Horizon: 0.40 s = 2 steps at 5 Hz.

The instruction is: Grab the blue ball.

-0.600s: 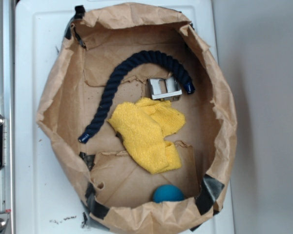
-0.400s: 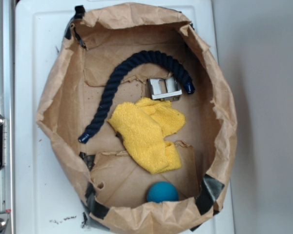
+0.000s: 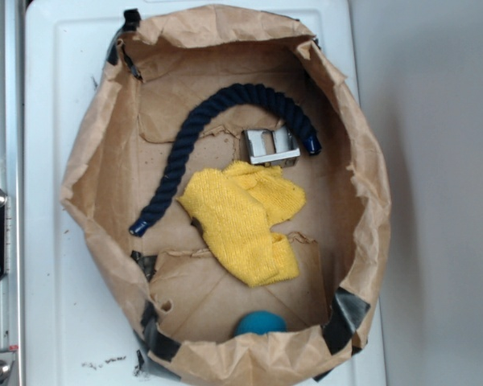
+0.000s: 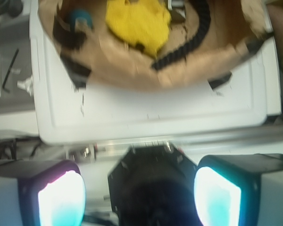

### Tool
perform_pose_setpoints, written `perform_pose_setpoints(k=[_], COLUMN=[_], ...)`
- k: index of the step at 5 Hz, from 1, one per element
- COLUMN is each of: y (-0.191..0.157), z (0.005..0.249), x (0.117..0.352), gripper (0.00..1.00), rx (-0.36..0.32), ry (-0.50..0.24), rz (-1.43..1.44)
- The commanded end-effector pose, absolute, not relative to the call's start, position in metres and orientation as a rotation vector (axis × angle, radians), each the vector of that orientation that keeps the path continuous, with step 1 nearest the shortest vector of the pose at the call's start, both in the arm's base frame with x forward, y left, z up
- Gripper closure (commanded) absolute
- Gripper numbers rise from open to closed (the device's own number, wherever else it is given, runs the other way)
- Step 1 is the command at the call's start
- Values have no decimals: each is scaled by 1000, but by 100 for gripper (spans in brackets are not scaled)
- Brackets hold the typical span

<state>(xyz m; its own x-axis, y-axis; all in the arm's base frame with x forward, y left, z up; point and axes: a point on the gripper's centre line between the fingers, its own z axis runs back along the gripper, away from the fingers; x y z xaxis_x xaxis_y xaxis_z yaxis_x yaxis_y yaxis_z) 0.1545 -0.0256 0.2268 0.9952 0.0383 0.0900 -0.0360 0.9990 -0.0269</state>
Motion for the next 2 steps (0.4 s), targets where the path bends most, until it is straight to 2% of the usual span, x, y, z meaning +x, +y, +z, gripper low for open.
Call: perform_pose_setpoints(k=[1, 2], y=[-6, 21], z=[221, 206], x=[233, 242], gripper=[0, 0], rx=[41, 52], ry=[-263, -333], rz=[-99, -350])
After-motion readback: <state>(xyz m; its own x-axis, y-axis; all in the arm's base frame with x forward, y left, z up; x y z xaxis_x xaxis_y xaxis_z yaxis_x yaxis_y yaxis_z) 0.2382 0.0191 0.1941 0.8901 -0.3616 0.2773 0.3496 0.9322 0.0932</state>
